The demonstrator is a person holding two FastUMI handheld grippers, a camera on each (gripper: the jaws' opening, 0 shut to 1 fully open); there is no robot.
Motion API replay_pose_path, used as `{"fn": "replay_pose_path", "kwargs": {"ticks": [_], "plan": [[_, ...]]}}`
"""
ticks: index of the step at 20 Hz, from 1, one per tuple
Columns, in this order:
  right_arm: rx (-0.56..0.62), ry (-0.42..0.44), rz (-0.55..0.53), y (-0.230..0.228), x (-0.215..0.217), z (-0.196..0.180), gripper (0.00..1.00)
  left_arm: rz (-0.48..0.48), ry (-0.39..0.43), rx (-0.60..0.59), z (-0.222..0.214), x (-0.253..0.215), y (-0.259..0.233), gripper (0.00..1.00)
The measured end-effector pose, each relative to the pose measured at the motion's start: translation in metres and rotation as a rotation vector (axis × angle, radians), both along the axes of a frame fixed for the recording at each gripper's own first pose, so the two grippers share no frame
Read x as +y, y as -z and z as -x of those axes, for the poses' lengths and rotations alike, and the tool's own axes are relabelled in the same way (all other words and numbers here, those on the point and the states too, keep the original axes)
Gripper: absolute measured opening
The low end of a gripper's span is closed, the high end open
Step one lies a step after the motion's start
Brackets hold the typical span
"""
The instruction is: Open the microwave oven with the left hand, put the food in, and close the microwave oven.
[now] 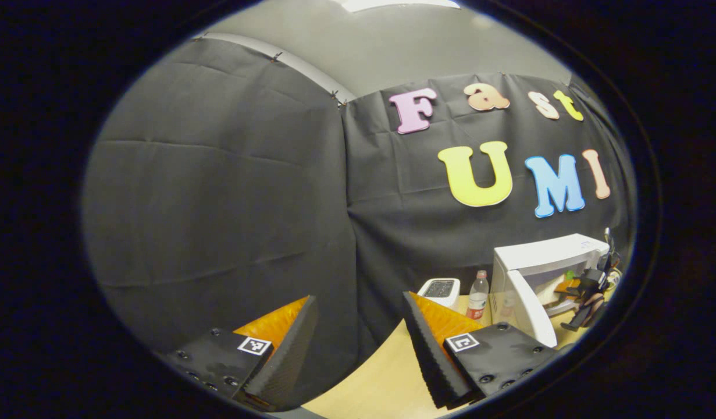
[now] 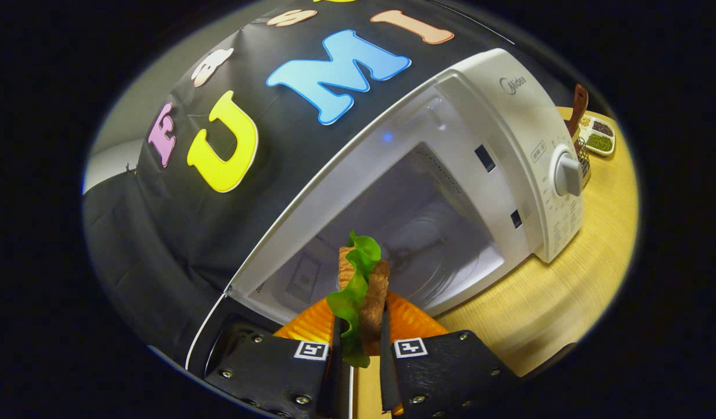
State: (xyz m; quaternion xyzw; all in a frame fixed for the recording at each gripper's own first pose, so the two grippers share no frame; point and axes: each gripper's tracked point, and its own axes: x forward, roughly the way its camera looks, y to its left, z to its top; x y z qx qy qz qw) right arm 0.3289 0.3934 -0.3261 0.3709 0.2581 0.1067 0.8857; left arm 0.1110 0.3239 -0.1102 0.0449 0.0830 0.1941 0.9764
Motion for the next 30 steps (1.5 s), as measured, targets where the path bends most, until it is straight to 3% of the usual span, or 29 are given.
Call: {"fn": "replay_pose_path", "kwargs": {"ticks": [4,5,8,9,16,18,20,25,30], "plan": [[-0.026,0.026,0.068,0.017,0.003,-0.018,0.27,0.004,-0.036,0.025,0.011,0.013,0.013,0.94],[-0.035,0.026,0.074,0.019,0.004,-0.021,0.34,0.009,-0.043,0.034,0.012,0.015,0.016,0.94],[-0.029,0.04,0.14,0.033,0.002,-0.028,0.34,0.002,-0.05,0.049,0.015,0.018,0.02,0.94],[-0.022,0.042,0.158,0.036,0.001,-0.03,0.4,-0.004,-0.049,0.051,0.013,0.018,0.019,0.94],[-0.069,0.04,0.419,0.032,-0.008,-0.049,0.58,-0.009,-0.028,0.056,0.005,0.012,0.019,0.93],[-0.084,0.046,0.51,0.032,-0.018,-0.052,0.71,-0.01,-0.023,0.065,0.003,0.009,0.022,0.94],[-0.104,0.055,0.555,0.028,-0.029,-0.052,0.96,-0.01,-0.018,0.066,0.003,0.006,0.024,0.94],[-0.211,0.026,0.646,-0.007,-0.043,-0.04,0.99,0.013,0.005,0.073,0.003,-0.011,0.029,0.94],[-0.309,-0.078,0.728,-0.044,-0.061,0.008,0.99,0.044,0.038,0.037,0.003,-0.04,0.024,0.94]]}}
